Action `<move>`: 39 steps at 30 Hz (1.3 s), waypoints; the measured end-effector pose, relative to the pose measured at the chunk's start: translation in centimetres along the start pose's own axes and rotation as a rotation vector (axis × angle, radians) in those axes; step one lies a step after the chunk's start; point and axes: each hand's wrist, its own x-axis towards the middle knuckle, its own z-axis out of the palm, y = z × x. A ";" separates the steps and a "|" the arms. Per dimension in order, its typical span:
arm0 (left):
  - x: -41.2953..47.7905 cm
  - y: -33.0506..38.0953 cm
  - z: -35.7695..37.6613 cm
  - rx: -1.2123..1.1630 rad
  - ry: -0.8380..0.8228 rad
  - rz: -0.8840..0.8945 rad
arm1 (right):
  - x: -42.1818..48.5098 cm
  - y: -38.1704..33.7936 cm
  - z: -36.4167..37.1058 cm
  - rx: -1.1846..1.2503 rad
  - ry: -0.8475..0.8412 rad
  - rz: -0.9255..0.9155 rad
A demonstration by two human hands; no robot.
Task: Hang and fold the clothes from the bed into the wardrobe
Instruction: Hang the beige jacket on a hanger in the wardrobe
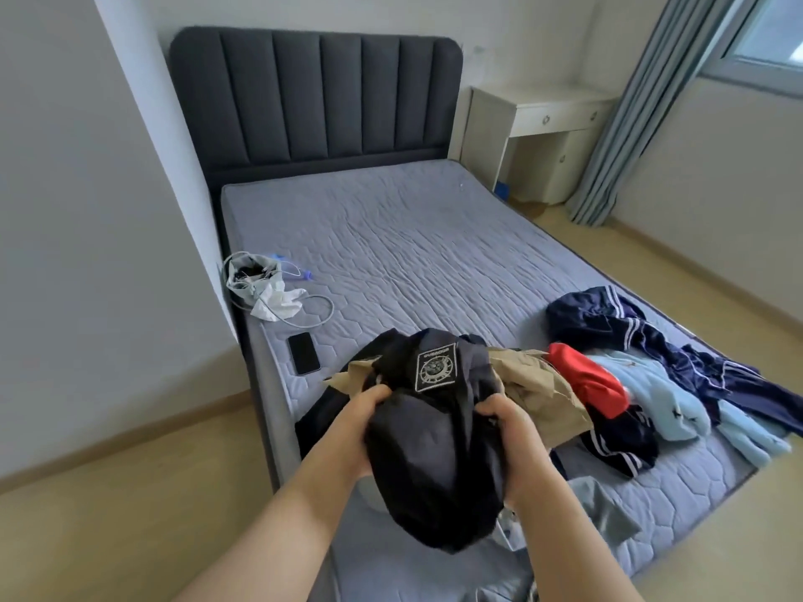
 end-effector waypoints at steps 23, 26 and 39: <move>-2.0 4.4 -0.7 0.001 -0.006 -0.070 | 0.4 -2.3 7.6 -0.629 -0.291 -0.263; -1.6 4.2 -0.8 -0.041 0.087 -0.043 | 0.5 -2.7 6.1 -0.554 -0.271 -0.195; -6.2 8.5 1.9 0.198 -0.143 0.471 | 2.7 -2.6 3.2 -1.215 0.163 -0.445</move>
